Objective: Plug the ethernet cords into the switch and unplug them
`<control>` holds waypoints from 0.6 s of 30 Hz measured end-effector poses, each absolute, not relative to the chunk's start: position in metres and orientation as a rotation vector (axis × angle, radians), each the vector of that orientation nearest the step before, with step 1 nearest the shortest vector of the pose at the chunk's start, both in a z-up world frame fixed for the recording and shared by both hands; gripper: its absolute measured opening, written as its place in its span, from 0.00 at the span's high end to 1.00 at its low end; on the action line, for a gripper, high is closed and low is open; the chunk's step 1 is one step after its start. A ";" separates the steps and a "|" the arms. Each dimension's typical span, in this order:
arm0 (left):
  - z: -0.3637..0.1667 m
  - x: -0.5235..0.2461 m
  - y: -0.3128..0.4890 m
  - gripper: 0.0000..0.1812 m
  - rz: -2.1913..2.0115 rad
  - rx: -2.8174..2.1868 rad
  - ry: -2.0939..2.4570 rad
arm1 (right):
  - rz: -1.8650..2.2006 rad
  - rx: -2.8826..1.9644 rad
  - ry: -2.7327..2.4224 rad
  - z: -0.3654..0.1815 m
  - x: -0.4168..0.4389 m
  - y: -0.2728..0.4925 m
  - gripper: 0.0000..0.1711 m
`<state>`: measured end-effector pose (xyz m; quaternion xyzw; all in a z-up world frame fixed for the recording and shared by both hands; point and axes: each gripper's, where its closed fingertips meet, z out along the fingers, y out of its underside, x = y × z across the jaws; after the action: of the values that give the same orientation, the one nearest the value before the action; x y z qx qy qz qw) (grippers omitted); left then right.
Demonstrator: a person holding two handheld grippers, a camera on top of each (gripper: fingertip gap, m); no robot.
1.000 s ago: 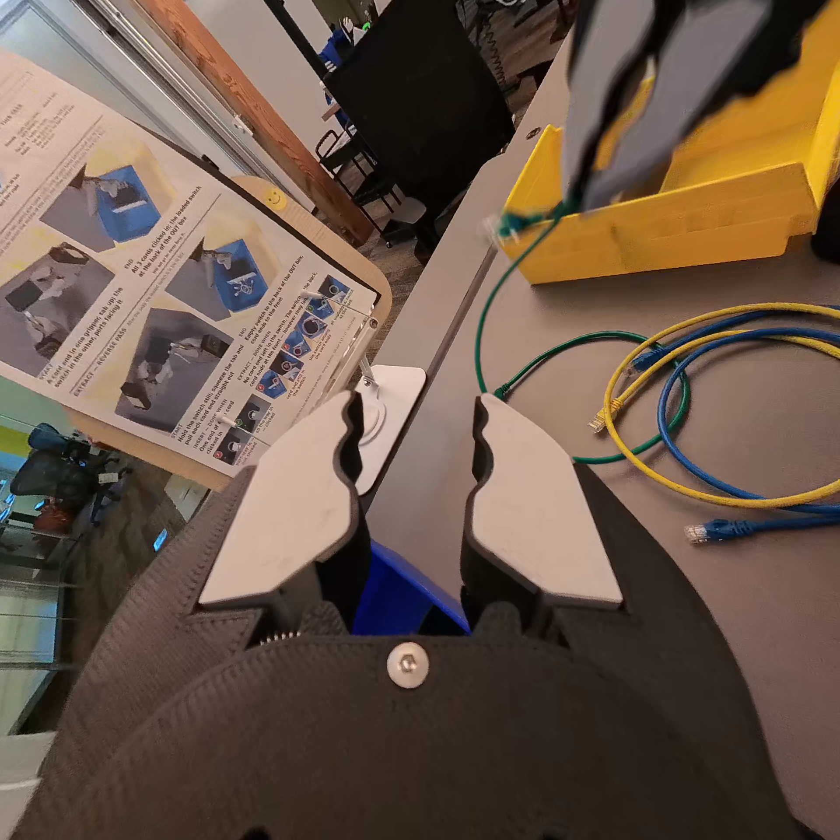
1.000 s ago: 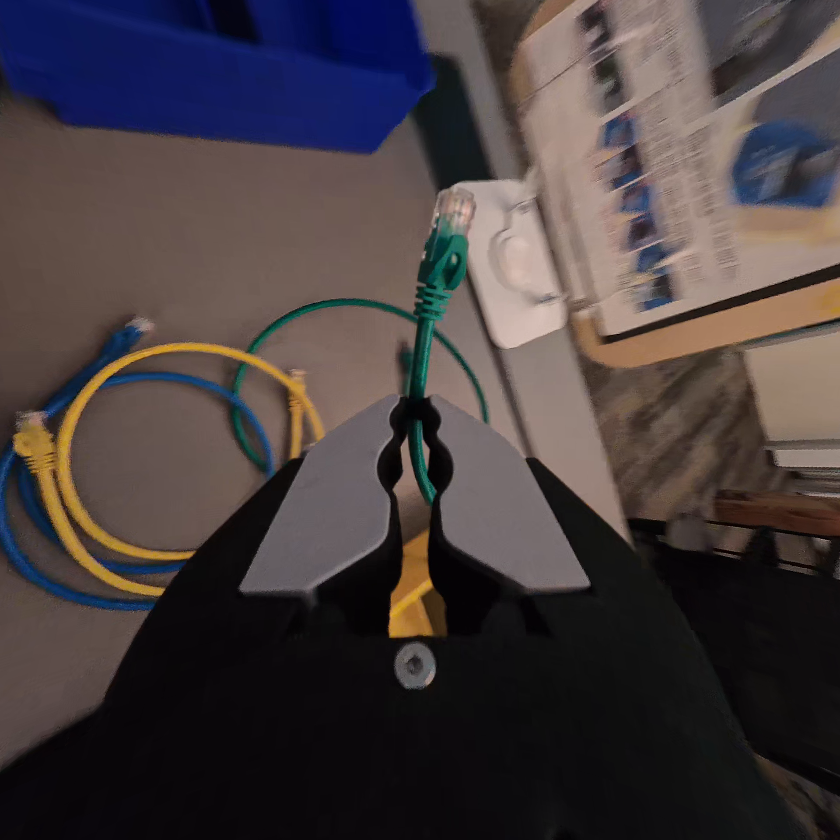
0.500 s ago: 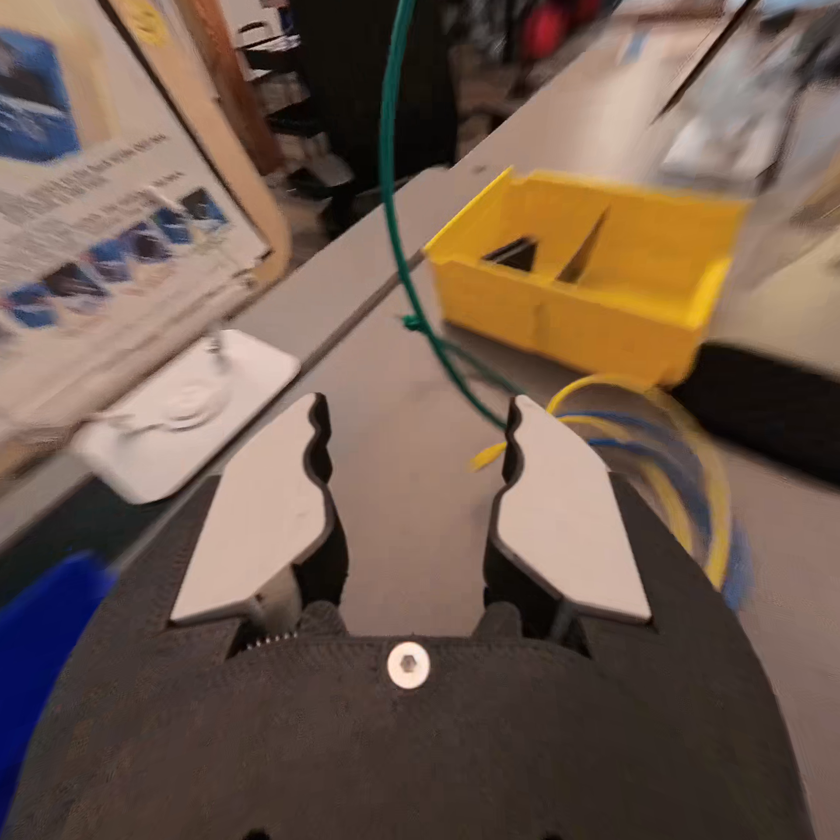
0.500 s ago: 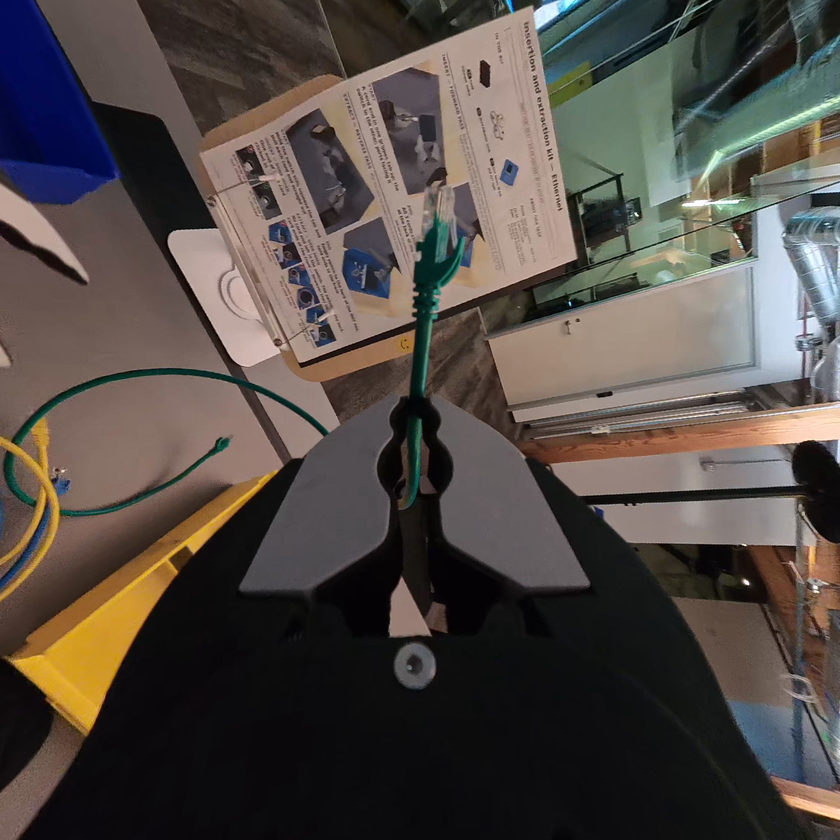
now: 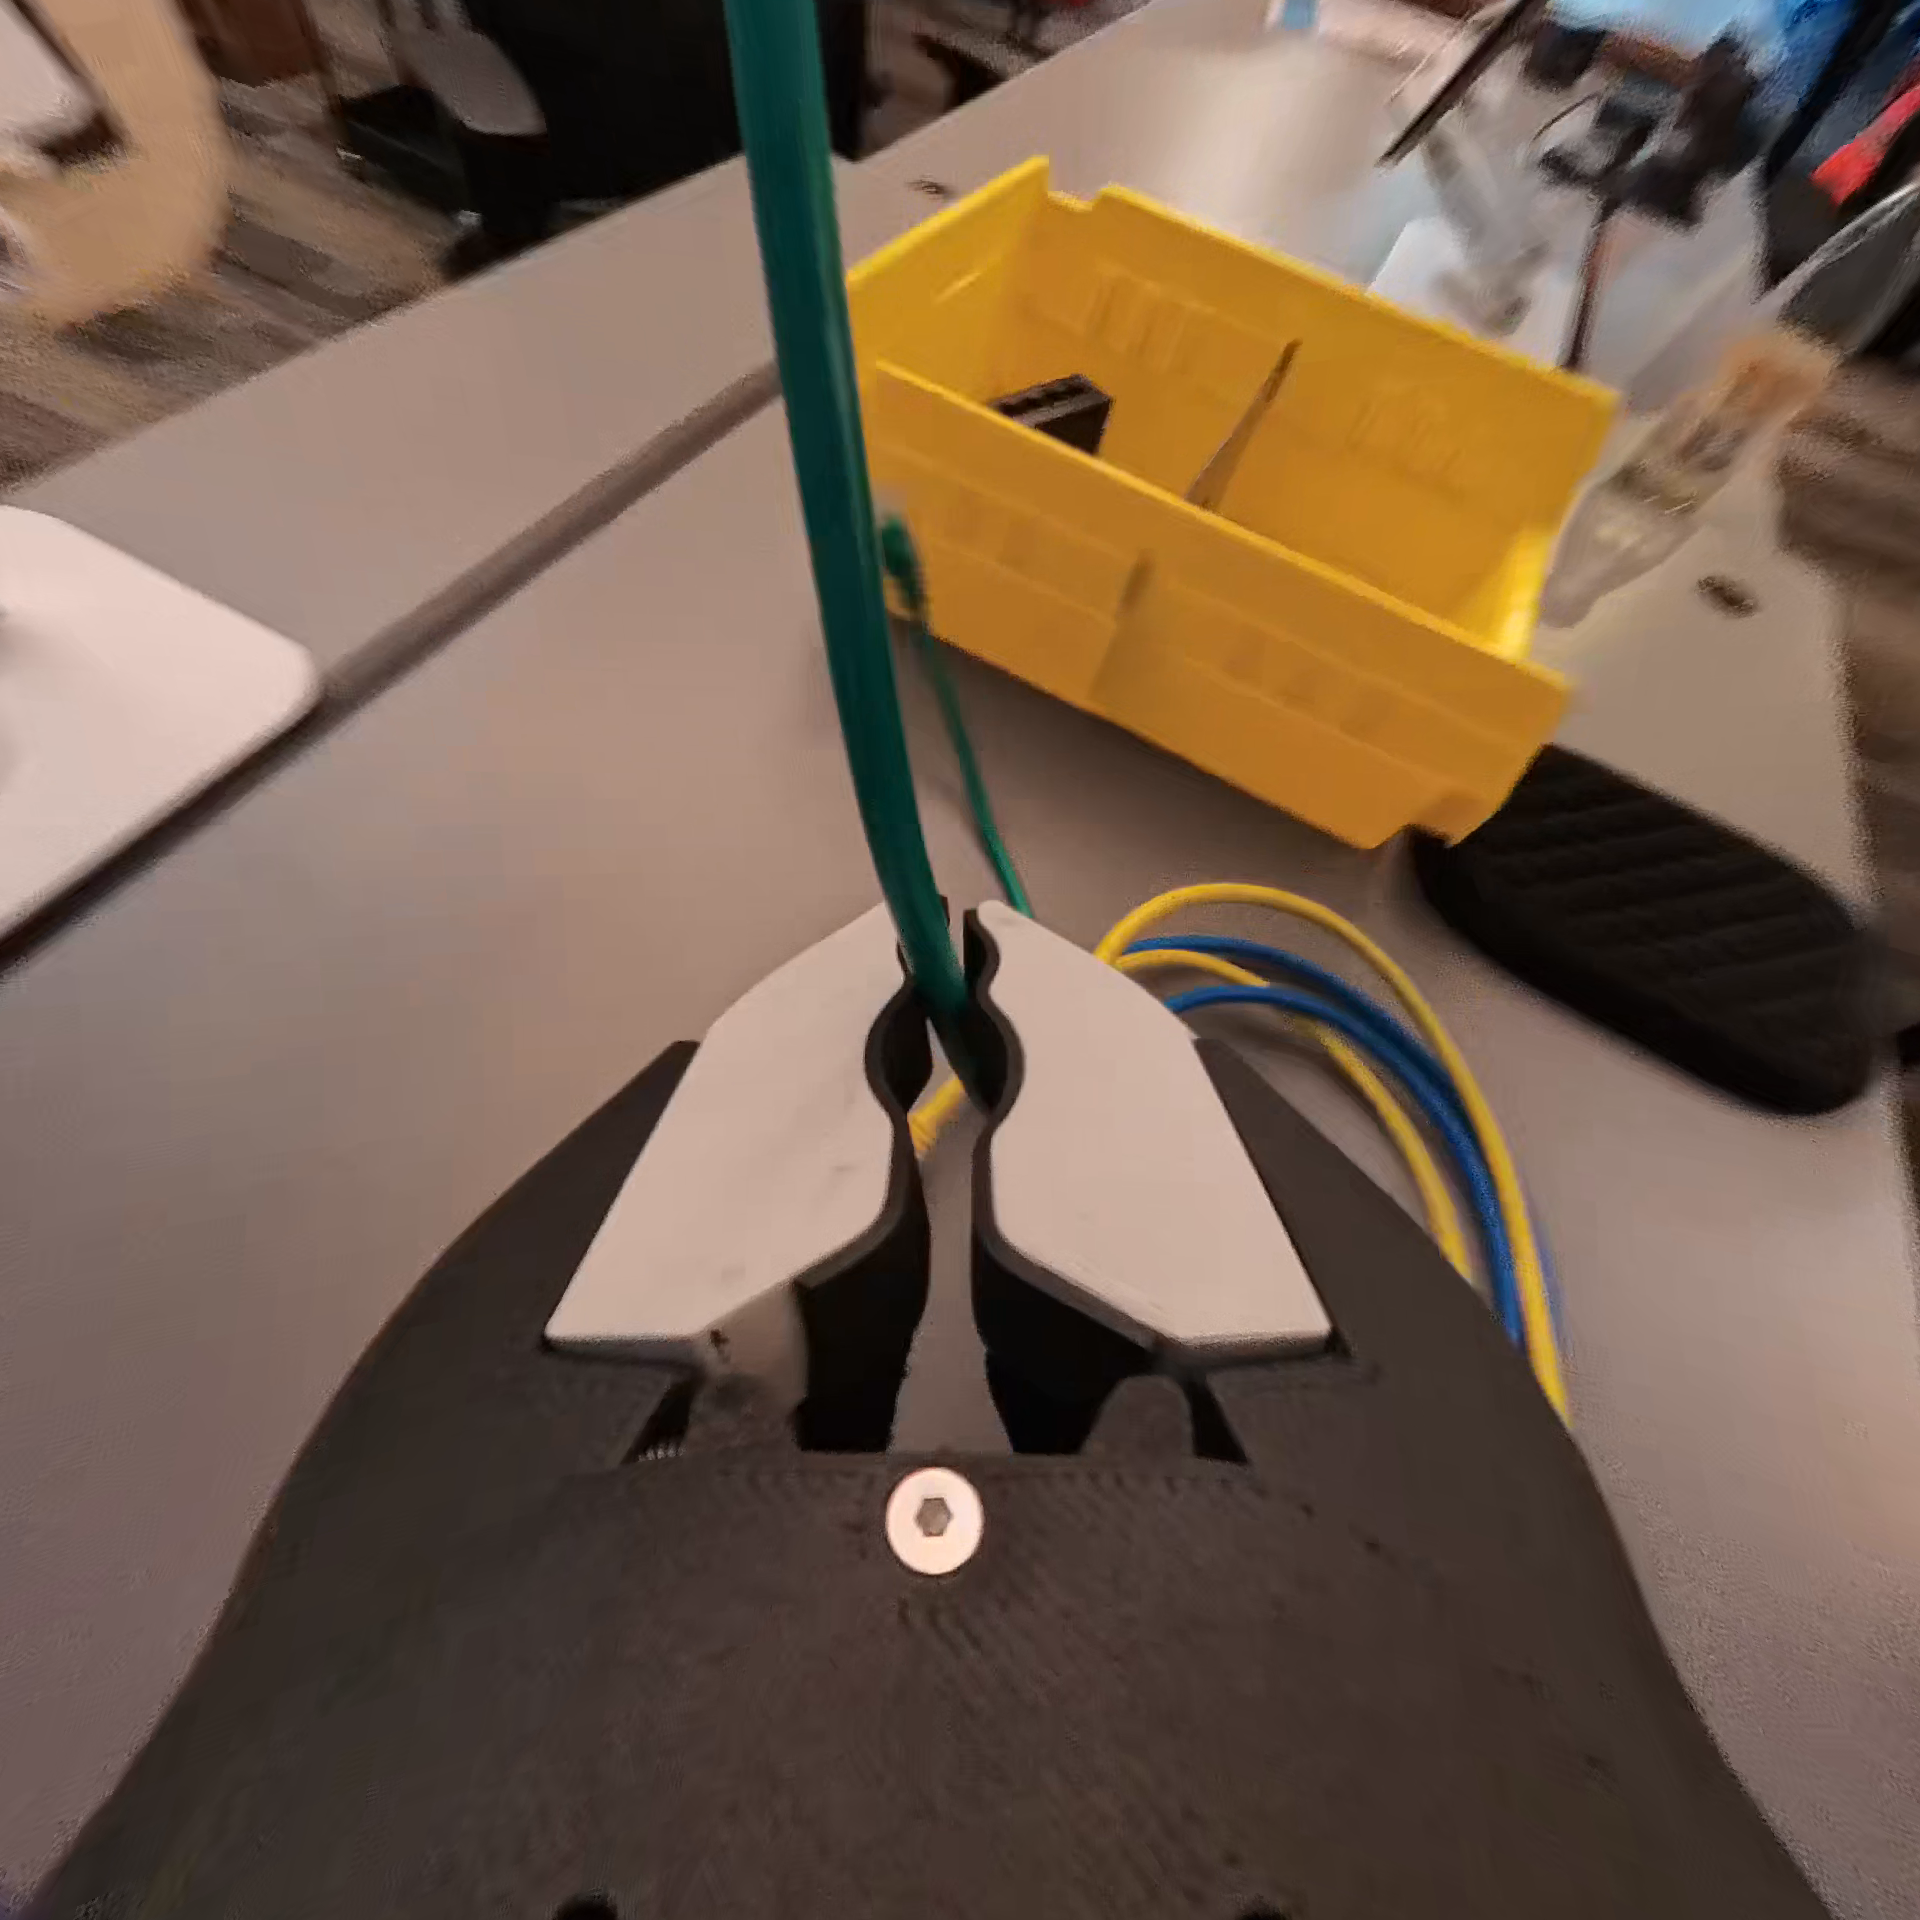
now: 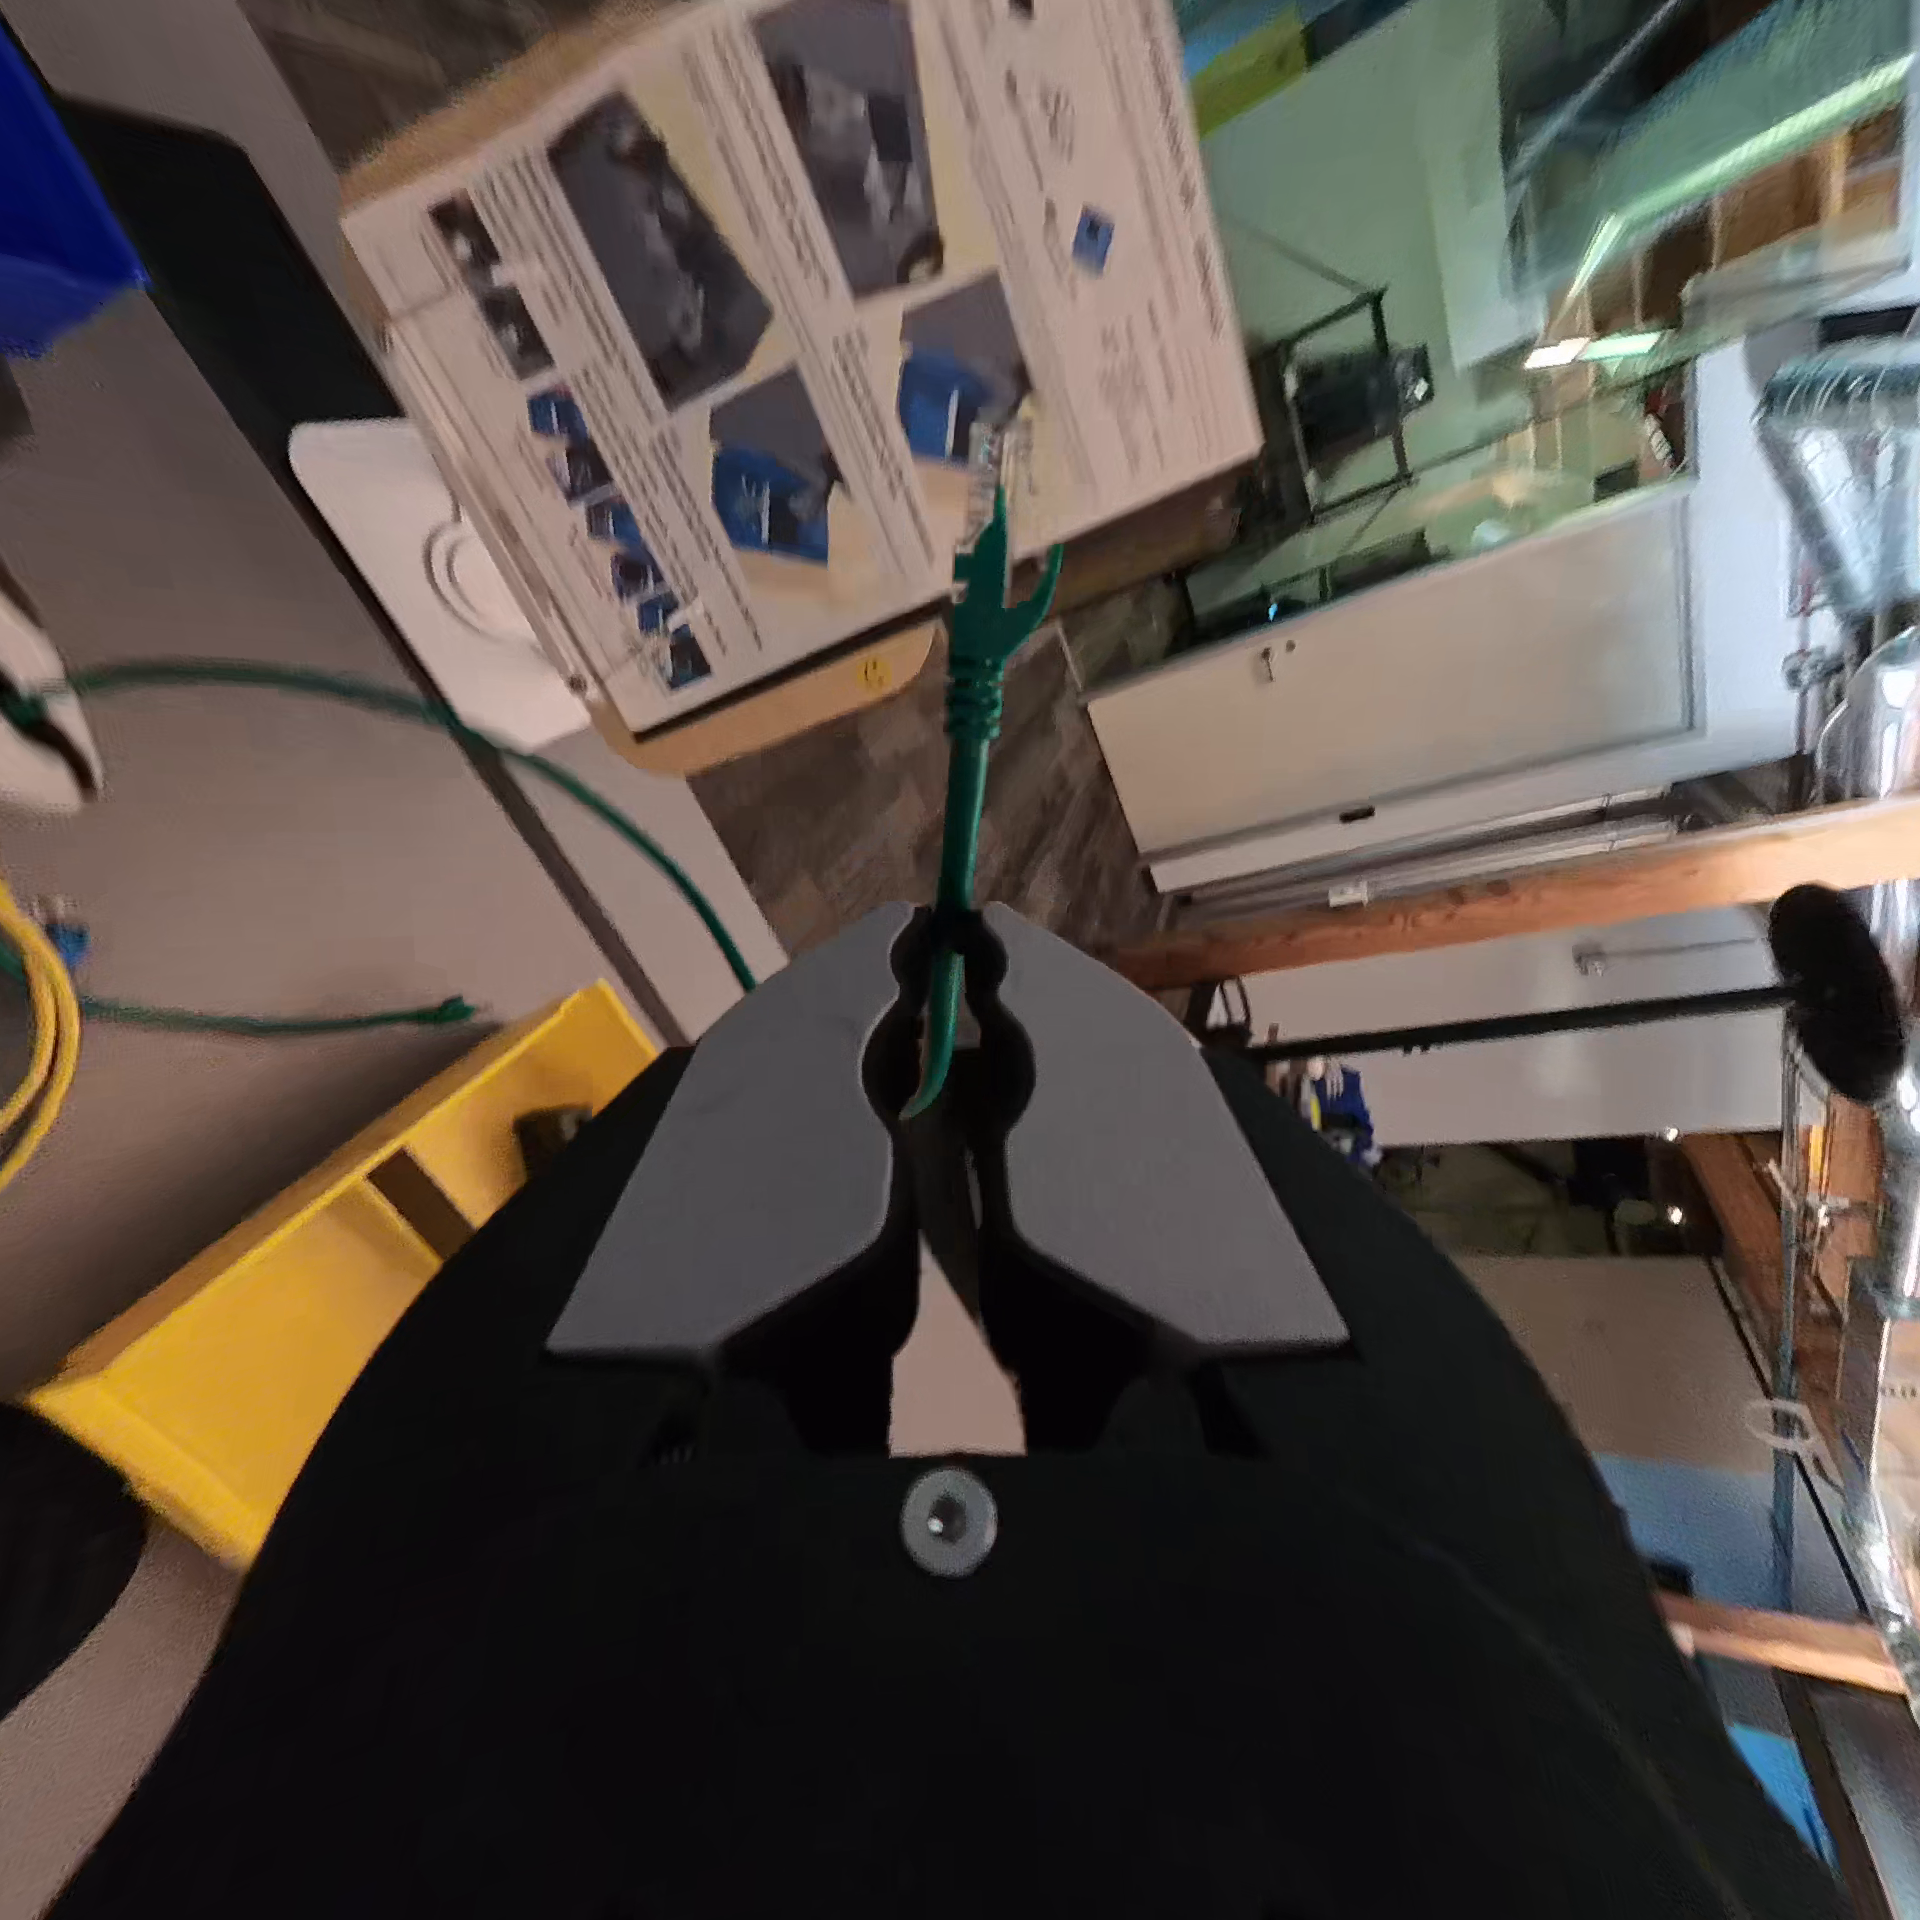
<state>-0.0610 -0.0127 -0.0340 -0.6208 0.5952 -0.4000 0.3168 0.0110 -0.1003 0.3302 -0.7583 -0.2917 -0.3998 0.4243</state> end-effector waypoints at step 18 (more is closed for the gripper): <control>0.214 -0.098 -0.013 1.00 -0.407 -1.171 1.615 | -0.398 -2.140 -0.750 0.040 -0.028 -0.092 0.93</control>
<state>-0.0985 -0.0133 0.2135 -0.4894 0.6750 -0.1702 0.5253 -0.0279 -0.0917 0.0404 -0.8489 -0.2976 -0.1580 0.4072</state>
